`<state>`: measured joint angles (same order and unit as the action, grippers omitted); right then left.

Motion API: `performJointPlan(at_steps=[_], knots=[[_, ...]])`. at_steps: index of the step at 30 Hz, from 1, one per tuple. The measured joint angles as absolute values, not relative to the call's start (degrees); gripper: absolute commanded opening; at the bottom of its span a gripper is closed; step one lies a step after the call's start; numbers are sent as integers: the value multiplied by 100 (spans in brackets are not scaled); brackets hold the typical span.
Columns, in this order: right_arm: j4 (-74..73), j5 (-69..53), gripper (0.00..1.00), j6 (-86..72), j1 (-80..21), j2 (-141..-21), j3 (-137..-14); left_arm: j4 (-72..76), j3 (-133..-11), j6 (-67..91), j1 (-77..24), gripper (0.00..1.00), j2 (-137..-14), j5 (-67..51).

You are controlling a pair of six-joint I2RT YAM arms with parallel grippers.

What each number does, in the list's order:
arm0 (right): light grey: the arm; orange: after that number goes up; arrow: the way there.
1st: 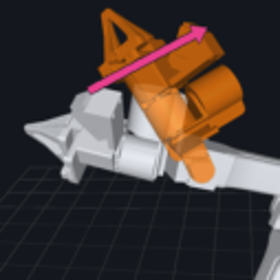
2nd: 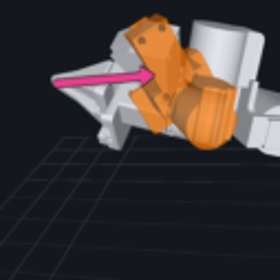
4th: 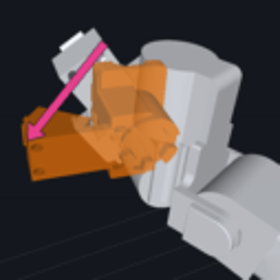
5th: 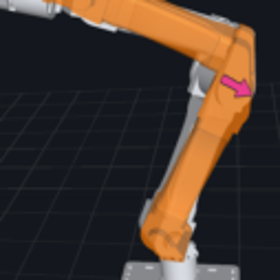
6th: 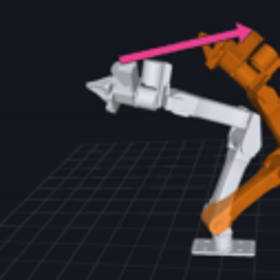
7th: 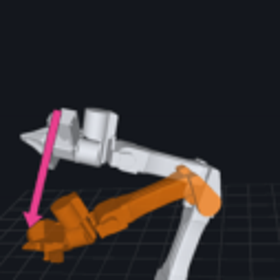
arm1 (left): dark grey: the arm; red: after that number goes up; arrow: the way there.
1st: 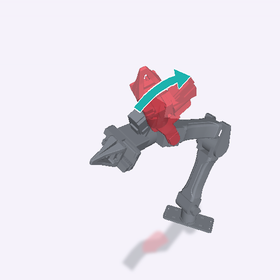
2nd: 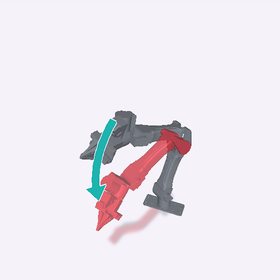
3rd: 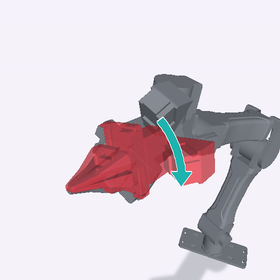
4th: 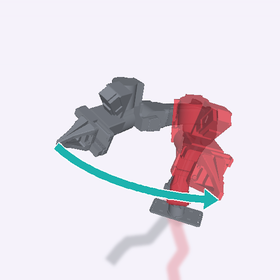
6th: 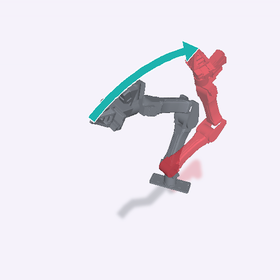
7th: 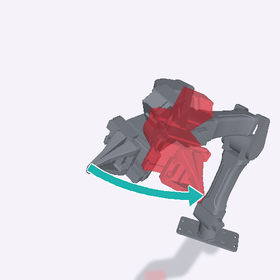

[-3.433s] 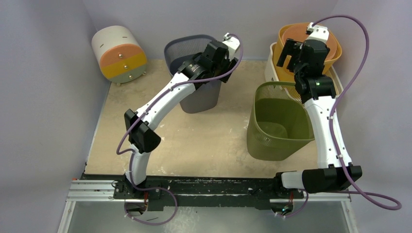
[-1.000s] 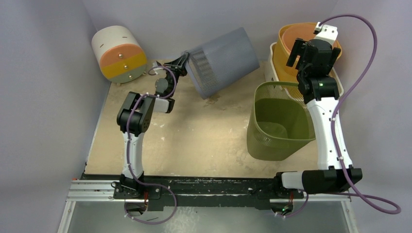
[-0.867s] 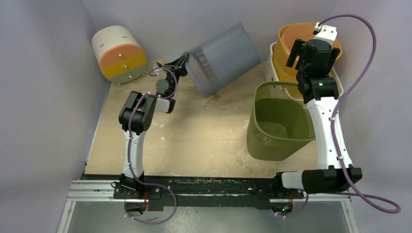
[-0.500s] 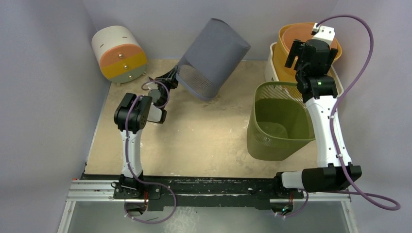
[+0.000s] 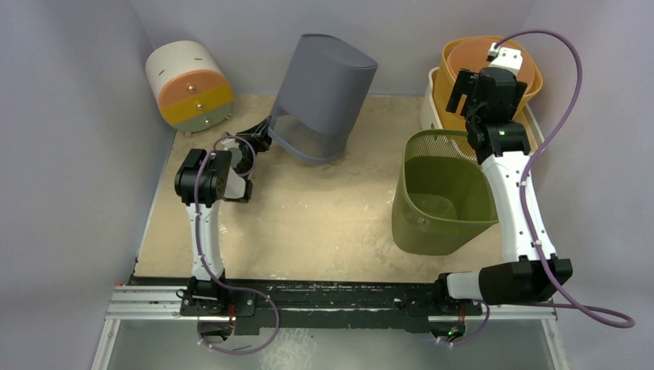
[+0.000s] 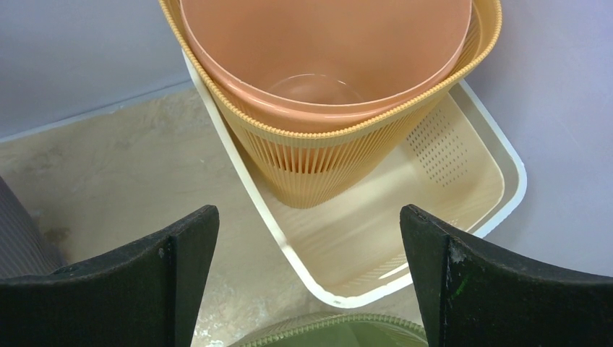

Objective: Turn the large container upside down

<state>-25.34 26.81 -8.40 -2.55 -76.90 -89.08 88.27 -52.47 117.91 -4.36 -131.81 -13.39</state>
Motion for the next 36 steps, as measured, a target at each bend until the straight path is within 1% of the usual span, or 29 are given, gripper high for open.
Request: performJointPlan(at_steps=[6,12,19,20,22,24,29,31,36], knots=[[-2534,2582,97,-867,-255,-7690,-8879,8825,-4873,11487,-169,27,-13384,-1852],[-2534,2567,97,-880,-255,-7690,-8877,8827,-4582,10567,-36,29,-13445,-2366],[-2534,2427,98,-882,-255,-7690,-8877,8823,-4407,9907,51,31,-13417,-2818],[-2534,2403,98,-871,-255,-7690,-8877,8814,-4346,9745,69,33,-13388,-2875],[-2532,2357,98,-825,-255,-7690,-8877,8783,-4219,9461,106,40,-13312,-2952],[-2523,2311,99,-784,-255,-7690,-8877,8643,-4082,9102,152,43,-13200,-3028],[-2451,2137,100,-692,-255,-7690,-8884,7620,-4049,8558,215,49,-12707,-3068],[-2449,2005,100,-672,-255,-7708,-8923,7000,-4128,8307,233,54,-12475,-3065],[-2456,1457,100,-617,-257,-7891,-9282,4956,-4611,7244,320,58,-11795,-2923]])
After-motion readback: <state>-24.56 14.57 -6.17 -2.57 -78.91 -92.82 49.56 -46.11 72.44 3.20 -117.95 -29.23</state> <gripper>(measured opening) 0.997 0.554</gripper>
